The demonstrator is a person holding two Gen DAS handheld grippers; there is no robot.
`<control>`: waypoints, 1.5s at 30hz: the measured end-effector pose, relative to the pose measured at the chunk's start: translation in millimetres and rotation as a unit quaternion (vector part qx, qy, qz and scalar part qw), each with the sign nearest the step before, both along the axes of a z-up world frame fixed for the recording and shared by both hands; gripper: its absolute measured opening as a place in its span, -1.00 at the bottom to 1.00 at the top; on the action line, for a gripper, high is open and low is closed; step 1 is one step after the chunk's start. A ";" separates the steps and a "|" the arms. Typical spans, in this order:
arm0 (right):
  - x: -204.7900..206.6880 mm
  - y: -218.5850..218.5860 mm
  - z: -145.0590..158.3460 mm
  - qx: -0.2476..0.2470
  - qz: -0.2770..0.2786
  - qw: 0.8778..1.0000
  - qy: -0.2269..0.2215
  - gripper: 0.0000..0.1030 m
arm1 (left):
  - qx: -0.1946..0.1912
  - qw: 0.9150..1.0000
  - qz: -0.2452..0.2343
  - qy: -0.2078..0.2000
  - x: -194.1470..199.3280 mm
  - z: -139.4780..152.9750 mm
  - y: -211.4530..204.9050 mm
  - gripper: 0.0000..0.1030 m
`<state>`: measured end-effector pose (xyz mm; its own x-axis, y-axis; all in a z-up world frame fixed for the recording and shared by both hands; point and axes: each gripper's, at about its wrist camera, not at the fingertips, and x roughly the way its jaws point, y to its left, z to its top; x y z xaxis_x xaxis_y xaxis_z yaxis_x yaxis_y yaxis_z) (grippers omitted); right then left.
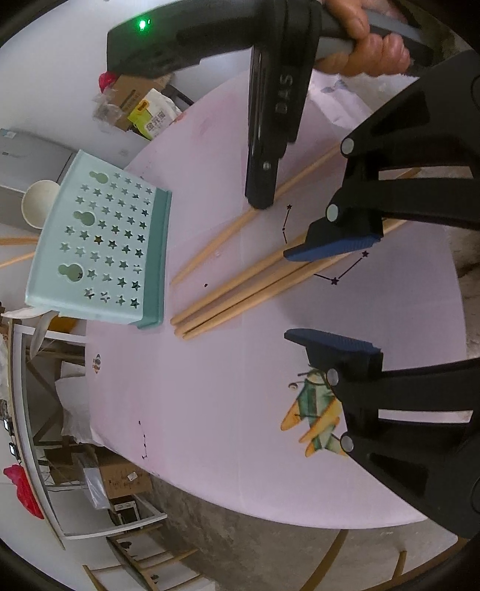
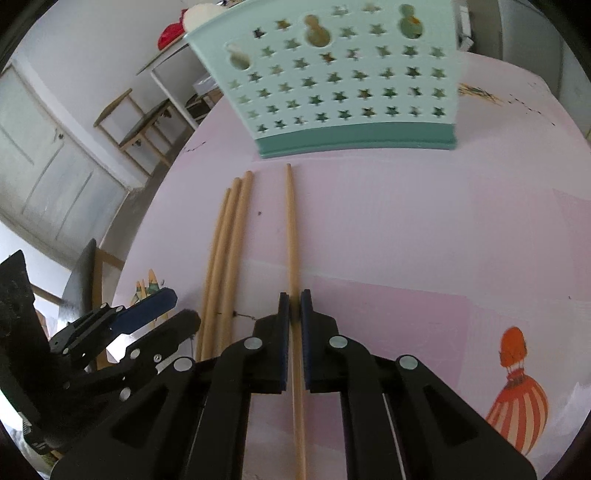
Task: Organize utensils
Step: 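Return to the chopstick pile and close the right gripper on one chopstick, then close the left gripper on another wooden chopstick beside the right gripper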
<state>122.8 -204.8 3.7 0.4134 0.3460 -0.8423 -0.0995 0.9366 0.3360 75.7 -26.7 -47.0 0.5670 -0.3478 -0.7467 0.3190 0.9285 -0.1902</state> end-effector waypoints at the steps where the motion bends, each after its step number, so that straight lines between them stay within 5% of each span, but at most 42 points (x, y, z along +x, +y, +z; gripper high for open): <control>1: -0.5 -0.9 -0.6 0.003 -0.003 1.000 0.000 -0.88 | 0.003 1.000 0.001 0.001 0.9 -0.5 -0.3 -0.36; 27: -3.6 -10.0 -0.5 0.004 -0.003 1.000 0.006 -0.88 | 0.068 0.997 0.026 -0.009 6.0 1.2 12.0 -0.59; 31: -3.0 -8.2 -0.1 -0.001 -0.003 1.000 0.010 -0.88 | 0.066 0.998 0.025 -0.004 6.7 1.3 15.1 -0.83; 45: -16.6 -17.9 0.3 -0.011 -0.016 1.000 0.025 -0.88 | 0.047 0.998 0.024 0.021 -6.5 1.9 23.1 -0.91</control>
<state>106.2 -222.7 4.0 0.3814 0.3150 -0.8691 -0.0529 0.9461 0.3197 69.2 -3.6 -45.0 0.5484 -0.2482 -0.7985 0.2669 0.9569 -0.1141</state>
